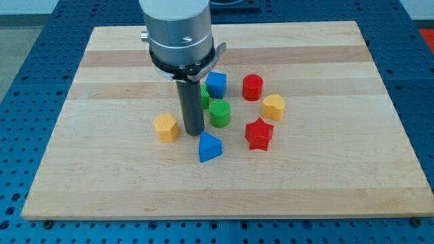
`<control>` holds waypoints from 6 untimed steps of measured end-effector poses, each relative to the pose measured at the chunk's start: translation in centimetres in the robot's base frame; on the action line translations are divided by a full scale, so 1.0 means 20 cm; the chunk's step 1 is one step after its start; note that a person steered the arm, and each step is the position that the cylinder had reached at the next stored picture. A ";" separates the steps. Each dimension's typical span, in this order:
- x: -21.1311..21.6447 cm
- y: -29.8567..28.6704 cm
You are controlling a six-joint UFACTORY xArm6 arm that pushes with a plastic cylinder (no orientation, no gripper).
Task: Move the triangle to the bottom center
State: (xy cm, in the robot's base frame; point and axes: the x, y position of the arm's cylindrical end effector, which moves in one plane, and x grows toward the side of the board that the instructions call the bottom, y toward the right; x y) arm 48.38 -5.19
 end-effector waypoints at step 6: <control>0.10 0.10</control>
